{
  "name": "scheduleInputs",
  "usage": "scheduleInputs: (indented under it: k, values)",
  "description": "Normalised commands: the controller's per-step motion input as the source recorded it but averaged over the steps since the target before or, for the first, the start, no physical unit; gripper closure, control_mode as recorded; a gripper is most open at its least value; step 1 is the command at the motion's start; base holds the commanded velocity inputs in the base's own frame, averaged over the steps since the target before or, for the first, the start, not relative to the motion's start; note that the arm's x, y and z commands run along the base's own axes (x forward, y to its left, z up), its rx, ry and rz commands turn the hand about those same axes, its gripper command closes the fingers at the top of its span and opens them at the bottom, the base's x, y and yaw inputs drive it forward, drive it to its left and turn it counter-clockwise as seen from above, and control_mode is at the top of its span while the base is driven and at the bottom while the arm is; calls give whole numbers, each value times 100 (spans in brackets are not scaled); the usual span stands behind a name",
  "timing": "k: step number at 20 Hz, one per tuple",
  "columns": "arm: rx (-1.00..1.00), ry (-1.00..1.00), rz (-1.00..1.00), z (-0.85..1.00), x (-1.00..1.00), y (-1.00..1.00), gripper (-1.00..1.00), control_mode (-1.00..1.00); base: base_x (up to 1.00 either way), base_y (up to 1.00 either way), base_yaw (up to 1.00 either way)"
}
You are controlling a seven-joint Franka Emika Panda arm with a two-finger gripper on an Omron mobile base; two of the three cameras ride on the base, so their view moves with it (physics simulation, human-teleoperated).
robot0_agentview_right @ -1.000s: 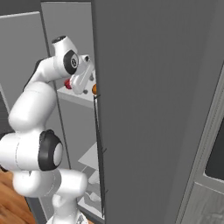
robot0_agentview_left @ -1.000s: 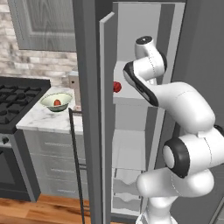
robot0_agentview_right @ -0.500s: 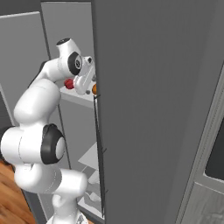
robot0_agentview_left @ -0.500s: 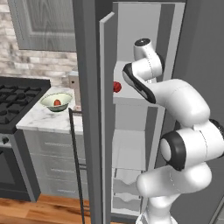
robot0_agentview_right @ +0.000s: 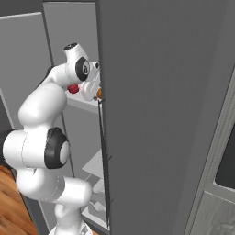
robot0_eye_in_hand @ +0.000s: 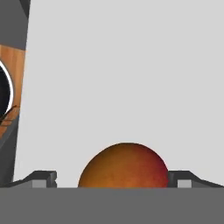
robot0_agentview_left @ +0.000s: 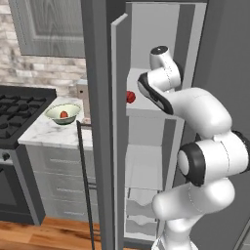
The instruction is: Take the sweet potato, bell pepper, and mango from the freezer and place them in the bowl on the counter.
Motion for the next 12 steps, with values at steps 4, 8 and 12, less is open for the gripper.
scheduleInputs:
  k: [4, 8, 12]
  values:
    - [0, 0, 0, -19, 36, -10, -100, -100, 0, 0, 0]
    - [0, 0, 0, -26, 40, -1, -100, -100, 0, 0, 0]
    - [0, 0, 0, -29, 38, -10, -100, -100, 0, 0, 0]
